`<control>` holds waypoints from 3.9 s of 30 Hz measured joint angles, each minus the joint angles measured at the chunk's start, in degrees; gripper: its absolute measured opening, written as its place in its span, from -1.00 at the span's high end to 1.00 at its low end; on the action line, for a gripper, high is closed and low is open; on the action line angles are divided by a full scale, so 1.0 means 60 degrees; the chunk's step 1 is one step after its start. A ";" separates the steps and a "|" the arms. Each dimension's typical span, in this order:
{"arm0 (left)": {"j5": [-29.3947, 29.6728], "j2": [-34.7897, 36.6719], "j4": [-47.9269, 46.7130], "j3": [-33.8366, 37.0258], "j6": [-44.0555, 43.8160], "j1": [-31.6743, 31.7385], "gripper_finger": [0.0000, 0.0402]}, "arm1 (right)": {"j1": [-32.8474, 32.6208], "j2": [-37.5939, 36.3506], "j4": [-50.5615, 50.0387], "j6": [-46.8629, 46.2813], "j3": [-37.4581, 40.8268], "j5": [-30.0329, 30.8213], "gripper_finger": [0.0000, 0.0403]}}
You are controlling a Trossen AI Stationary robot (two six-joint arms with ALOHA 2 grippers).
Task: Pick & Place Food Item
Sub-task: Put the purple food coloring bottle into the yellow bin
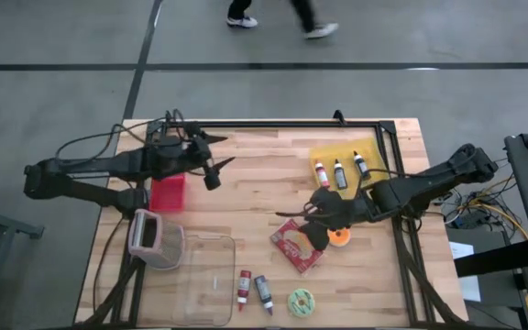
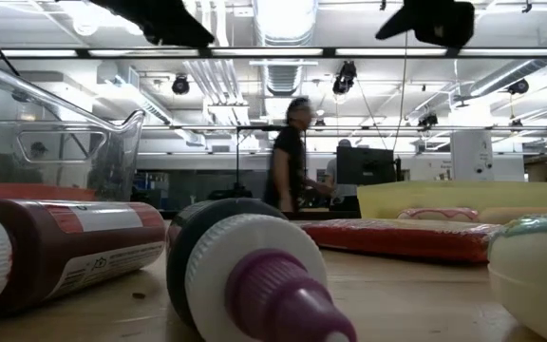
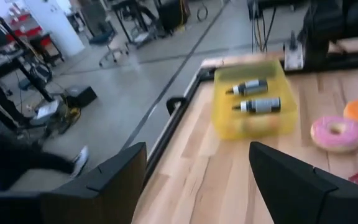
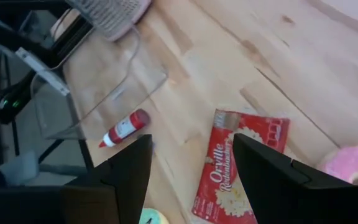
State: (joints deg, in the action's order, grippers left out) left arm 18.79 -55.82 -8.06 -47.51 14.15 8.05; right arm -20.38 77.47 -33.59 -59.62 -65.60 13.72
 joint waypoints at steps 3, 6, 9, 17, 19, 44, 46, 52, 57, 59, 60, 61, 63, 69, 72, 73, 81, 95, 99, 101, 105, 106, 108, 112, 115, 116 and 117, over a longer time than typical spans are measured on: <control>0.0010 0.0453 -0.0032 0.0000 -0.0221 0.0004 -0.44 | -0.0022 0.0000 0.0012 -0.0514 0.0216 0.0004 -0.09; 0.0007 0.0758 -0.0034 -0.0004 -0.0223 0.0004 -0.44 | -0.0019 0.0000 0.0217 -0.1055 0.0450 0.0082 -0.09; 0.0010 0.0969 -0.0029 -0.0004 -0.0245 0.0004 -0.44 | 0.0078 0.0004 0.0655 -0.1447 0.0657 0.0244 -0.09; 0.0015 0.1064 -0.0034 -0.0007 -0.0247 0.0005 -0.44 | 0.0062 0.0000 0.1777 -0.1462 0.1211 0.0694 -0.09; 0.0015 0.1039 -0.0036 -0.0007 -0.0247 0.0011 -0.44 | 0.0014 0.0000 0.2006 -0.1466 0.1418 0.0747 -0.09; 0.0036 0.0805 -0.0174 -0.0007 -0.0247 0.0011 -0.44 | -0.0758 0.5484 -0.1388 -0.2545 -0.4035 0.0463 -0.09; 0.0036 0.0803 -0.0171 -0.0007 -0.0248 0.0011 -0.44 | -0.0838 0.6018 -0.2089 -0.2735 -0.4744 0.0464 -0.09; 0.0033 0.0792 -0.0169 -0.0007 -0.0247 0.0011 -0.44 | -0.1135 0.7661 -0.3344 -0.3671 -0.6600 0.0343 -0.09; 0.0033 0.0770 -0.0171 -0.0007 -0.0247 0.0011 -0.44 | -0.1399 0.8726 -0.4176 -0.3662 -0.8293 0.0024 -0.09; 0.0033 0.0766 -0.0171 -0.0007 -0.0247 0.0011 -0.44 | -0.1502 0.9108 -0.4604 -0.3650 -0.8946 0.0018 -0.09; 0.0031 0.0766 -0.0171 -0.0007 -0.0247 0.0011 -0.44 | -0.1551 0.9261 -0.4736 -0.3646 -0.9244 0.0023 -0.09; 0.0033 0.0766 -0.0171 -0.0007 -0.0247 0.0011 -0.44 | -0.1594 0.9412 -0.4810 -0.3641 -0.9499 0.0023 -0.09; 0.0032 0.0766 -0.0171 -0.0007 -0.0247 0.0011 -0.44 | -0.1658 0.9695 -0.4901 -0.3579 -0.9925 0.0052 -0.09; 0.0029 0.0766 -0.0171 -0.0007 -0.0247 0.0011 -0.44 | -0.1735 1.0379 -0.5042 -0.3568 -1.0527 0.0135 -0.09; 0.0027 0.0766 -0.0171 -0.0007 -0.0247 0.0011 -0.44 | -0.1735 1.0615 -0.4998 -0.3568 -1.0791 0.0142 -0.09; 0.0025 0.0766 -0.0171 -0.0007 -0.0247 0.0011 -0.44 | -0.1735 1.0650 -0.4999 -0.3569 -1.0805 0.0142 -0.09; 0.0028 0.0766 -0.0167 -0.0007 -0.0247 0.0011 -0.44 | -0.1753 1.0699 -0.4644 -0.3568 -1.0623 -0.0086 -0.09; 0.0025 0.0766 -0.0167 -0.0007 -0.0247 0.0011 -0.44 | -0.1749 1.0699 -0.3765 -0.3568 -0.9658 -0.0355 -0.09; 0.0029 0.0766 -0.0167 -0.0007 -0.0247 0.0011 -0.44 | -0.1749 1.0699 -0.3649 -0.3572 -0.9501 -0.0372 -0.09; 0.0025 0.0766 -0.0170 -0.0007 -0.0247 0.0011 -0.44 | -0.1749 1.0699 -0.3656 -0.3569 -0.9472 -0.0375 -0.08; 0.0025 0.0766 -0.0168 -0.0007 -0.0247 0.0011 -0.44 | -0.1746 1.0699 -0.3621 -0.3569 -0.9468 -0.0372 -0.02; 0.0026 0.0766 -0.0167 -0.0007 -0.0247 0.0011 -0.44 | -0.1746 1.0699 -0.3616 -0.3572 -0.9468 -0.0372 0.01; 0.0025 0.0766 -0.0167 -0.0007 -0.0247 0.0011 -0.44 | -0.1746 1.0699 -0.3616 -0.3570 -0.9468 -0.0375 0.07; 0.0026 0.0766 -0.0167 -0.0007 -0.0247 0.0011 -0.44 | -0.1746 1.0699 -0.3607 -0.3568 -0.9468 -0.0372 0.19; 0.0028 0.0766 -0.0167 -0.0007 -0.0247 0.0011 -0.44 | -0.1746 1.0699 -0.3593 -0.3568 -0.9468 -0.0372 0.23; 0.0028 0.0766 -0.0168 -0.0007 -0.0247 0.0011 -0.44 | -0.1746 1.0699 -0.3587 -0.3568 -0.9468 -0.0372 0.24; 0.0027 0.0766 -0.0167 -0.0007 -0.0247 0.0011 -0.44 | -0.1746 1.0699 -0.3583 -0.3568 -0.9468 -0.0372 0.24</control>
State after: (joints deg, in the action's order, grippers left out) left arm 18.95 -51.22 -9.06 -47.55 12.67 8.12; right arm -30.85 141.67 -55.09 -81.03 -122.41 11.49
